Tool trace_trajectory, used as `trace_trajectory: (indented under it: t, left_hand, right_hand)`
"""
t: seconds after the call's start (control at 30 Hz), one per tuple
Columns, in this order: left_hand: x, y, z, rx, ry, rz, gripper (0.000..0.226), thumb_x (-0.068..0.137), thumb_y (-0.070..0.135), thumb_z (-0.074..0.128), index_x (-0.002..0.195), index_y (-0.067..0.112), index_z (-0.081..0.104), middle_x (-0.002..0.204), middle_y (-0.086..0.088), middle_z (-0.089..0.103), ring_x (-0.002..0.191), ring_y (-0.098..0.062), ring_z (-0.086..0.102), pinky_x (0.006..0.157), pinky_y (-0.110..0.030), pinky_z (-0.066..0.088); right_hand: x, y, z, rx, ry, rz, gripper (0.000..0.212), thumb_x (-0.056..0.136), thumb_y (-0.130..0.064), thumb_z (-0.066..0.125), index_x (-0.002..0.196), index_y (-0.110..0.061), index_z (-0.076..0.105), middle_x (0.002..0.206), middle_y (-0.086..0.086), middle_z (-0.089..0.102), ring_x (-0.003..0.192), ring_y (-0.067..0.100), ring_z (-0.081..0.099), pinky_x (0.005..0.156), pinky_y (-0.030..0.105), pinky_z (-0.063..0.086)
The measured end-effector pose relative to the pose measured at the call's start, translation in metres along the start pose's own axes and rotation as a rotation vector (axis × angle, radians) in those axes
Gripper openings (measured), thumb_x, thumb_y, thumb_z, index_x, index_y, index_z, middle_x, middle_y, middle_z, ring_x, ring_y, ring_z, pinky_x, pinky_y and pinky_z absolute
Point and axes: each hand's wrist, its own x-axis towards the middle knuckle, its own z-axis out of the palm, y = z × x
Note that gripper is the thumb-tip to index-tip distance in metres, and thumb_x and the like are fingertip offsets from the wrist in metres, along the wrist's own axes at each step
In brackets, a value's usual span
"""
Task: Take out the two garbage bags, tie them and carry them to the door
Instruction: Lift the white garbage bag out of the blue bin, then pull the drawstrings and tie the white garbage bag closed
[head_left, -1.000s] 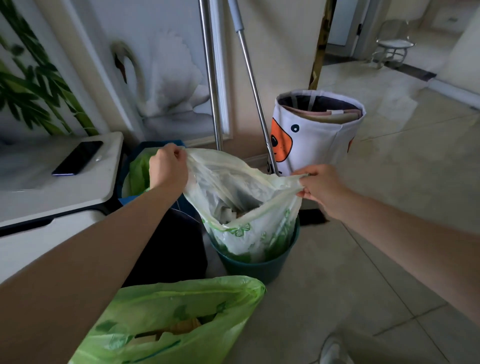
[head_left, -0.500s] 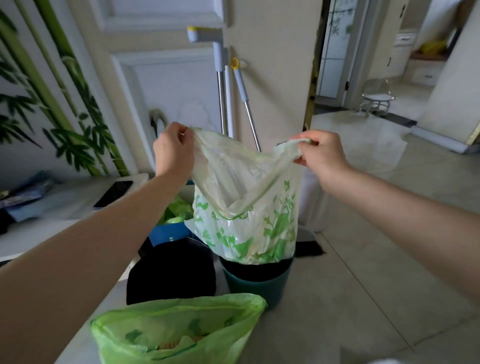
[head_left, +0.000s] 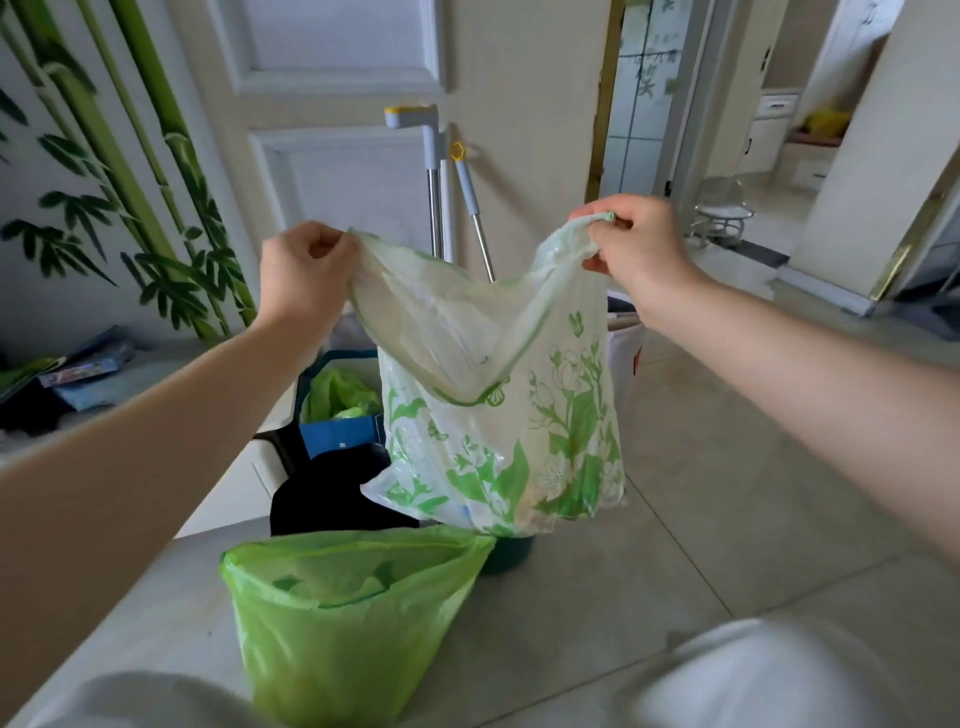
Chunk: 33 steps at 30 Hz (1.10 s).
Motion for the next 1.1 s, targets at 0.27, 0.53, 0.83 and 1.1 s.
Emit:
trace_trajectory:
  t: [0.27, 0.53, 0.83, 1.1]
  left_hand:
    - [-0.093, -0.052, -0.038, -0.067, -0.065, -0.274, 0.014, 0.078, 0.018, 0.06, 0.066, 0.02, 0.067, 0.061, -0.002, 0.057, 0.058, -0.016, 0.054, 0.054, -0.024, 0.051]
    - [-0.194, -0.148, -0.06, 0.006, -0.085, -0.682, 0.019, 0.086, 0.012, 0.064, 0.067, 0.009, 0.066, 0.056, -0.006, 0.066, 0.045, -0.014, 0.067, 0.048, -0.022, 0.056]
    - [-0.247, -0.22, -0.083, 0.263, -0.138, -0.888, 0.008, 0.084, 0.002, 0.061, 0.079, -0.002, 0.063, 0.064, -0.012, 0.07, 0.048, -0.023, 0.07, 0.063, -0.033, 0.058]
    - [-0.247, -0.234, -0.074, 0.427, -0.026, -0.849, 0.021, 0.076, 0.018, 0.059, 0.058, 0.01, 0.064, 0.056, -0.003, 0.069, 0.058, -0.022, 0.069, 0.064, -0.03, 0.053]
  right_hand:
    - [-0.076, 0.045, -0.031, -0.23, -0.137, 0.105, 0.026, 0.082, 0.0, 0.056, 0.095, -0.013, 0.074, 0.079, 0.001, 0.066, 0.065, 0.013, 0.062, 0.051, 0.016, 0.052]
    - [-0.151, 0.145, -0.037, -0.527, -0.439, 0.401, 0.02, 0.084, 0.008, 0.055, 0.095, 0.002, 0.07, 0.066, 0.005, 0.059, 0.047, 0.009, 0.058, 0.036, 0.013, 0.046]
    - [-0.192, 0.215, -0.024, -0.898, -0.607, 0.581, 0.014, 0.081, -0.001, 0.058, 0.086, -0.01, 0.068, 0.082, 0.012, 0.069, 0.06, 0.02, 0.062, 0.051, 0.022, 0.048]
    - [-0.202, 0.246, -0.027, -0.88, -0.581, 0.824, 0.023, 0.088, -0.011, 0.044, 0.069, -0.005, 0.055, 0.058, 0.012, 0.055, 0.047, 0.022, 0.052, 0.046, 0.022, 0.043]
